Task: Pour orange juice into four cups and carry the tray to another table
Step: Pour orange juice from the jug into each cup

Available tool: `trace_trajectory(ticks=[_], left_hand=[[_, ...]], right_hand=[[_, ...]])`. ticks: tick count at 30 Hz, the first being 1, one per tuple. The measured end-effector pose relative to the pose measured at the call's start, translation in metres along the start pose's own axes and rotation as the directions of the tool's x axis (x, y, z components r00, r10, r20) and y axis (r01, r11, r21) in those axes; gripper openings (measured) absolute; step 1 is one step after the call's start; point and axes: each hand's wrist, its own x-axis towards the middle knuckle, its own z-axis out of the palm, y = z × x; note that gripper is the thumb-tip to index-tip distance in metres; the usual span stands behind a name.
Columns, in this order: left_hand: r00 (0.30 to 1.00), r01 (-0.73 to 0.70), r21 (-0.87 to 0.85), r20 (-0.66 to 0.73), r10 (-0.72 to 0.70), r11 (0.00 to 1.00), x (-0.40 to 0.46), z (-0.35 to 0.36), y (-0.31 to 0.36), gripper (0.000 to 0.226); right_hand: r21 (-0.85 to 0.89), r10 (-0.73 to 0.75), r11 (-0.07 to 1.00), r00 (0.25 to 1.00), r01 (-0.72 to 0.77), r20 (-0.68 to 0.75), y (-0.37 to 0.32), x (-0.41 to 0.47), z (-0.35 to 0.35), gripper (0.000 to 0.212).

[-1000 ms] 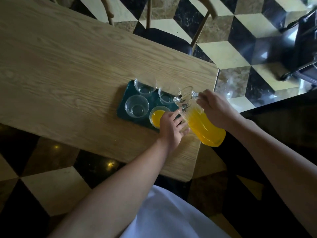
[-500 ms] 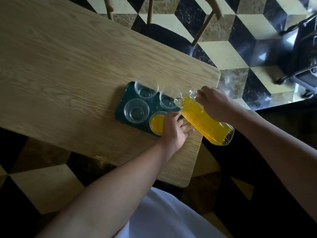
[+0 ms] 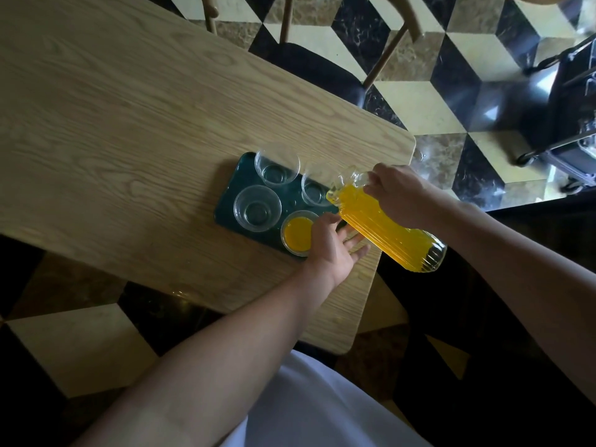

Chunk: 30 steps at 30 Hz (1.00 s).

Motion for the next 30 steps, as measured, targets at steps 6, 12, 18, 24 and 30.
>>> trace_trajectory(ticks=[6, 12, 18, 24, 30], left_hand=[[1.000, 0.007, -0.009, -0.009, -0.007, 1.000, -0.002, 0.001, 0.002, 0.040], [0.999, 0.028, -0.037, -0.038, -0.029, 0.999, -0.002, 0.005, 0.002, 0.028], [0.999, 0.042, -0.047, -0.022, -0.043, 0.998, -0.004, 0.004, 0.003, 0.024], [0.998, 0.063, -0.082, -0.012, -0.064, 0.995, -0.008, 0.006, 0.005, 0.027], [0.997, 0.074, -0.118, -0.019, -0.077, 0.990, -0.012, 0.010, 0.006, 0.024]], right_hand=[[-0.007, -0.011, 1.000, 1.000, 0.011, 0.001, -0.004, 0.003, -0.002, 0.023], [-0.002, -0.013, 1.000, 1.000, 0.013, -0.009, -0.009, 0.001, -0.005, 0.025], [-0.034, 0.001, 0.999, 1.000, -0.001, -0.003, -0.014, -0.001, -0.007, 0.025], [-0.064, 0.017, 0.998, 1.000, -0.017, 0.008, -0.020, -0.003, -0.010, 0.025], [-0.073, 0.005, 0.997, 1.000, -0.004, 0.012, -0.021, -0.001, -0.013, 0.026]])
